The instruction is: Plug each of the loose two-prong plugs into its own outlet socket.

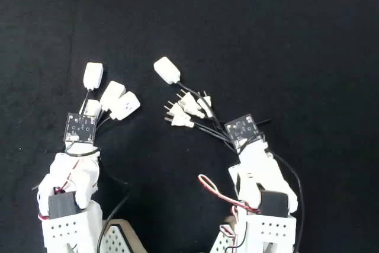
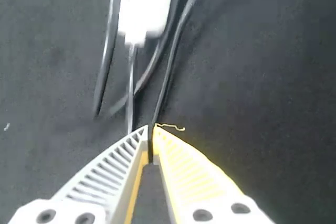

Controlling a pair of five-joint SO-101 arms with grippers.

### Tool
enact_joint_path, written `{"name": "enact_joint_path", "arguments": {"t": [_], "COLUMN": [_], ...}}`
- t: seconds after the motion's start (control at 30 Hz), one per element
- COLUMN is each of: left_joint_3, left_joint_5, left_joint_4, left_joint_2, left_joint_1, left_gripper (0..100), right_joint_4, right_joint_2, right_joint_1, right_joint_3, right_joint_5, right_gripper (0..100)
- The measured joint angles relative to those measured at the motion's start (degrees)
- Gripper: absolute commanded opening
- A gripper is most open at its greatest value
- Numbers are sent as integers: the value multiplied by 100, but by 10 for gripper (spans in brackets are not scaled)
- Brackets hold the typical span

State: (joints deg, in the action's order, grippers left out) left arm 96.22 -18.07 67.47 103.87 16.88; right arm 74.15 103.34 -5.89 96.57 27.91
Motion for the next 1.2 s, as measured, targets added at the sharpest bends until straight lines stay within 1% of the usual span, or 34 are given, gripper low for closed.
{"name": "enact_joint_path", "arguments": {"t": [1.2], "left_joint_3": [0], "left_joint_5": [79], "left_joint_4": [0], "left_joint_2": [0], "left_joint_1": [-18], "left_gripper": [33], "right_joint_4": [0], "right_joint_2": [0], "right_joint_1": [0], "right_joint_3": [0], "right_joint_5": [0], "right_gripper": [40]}}
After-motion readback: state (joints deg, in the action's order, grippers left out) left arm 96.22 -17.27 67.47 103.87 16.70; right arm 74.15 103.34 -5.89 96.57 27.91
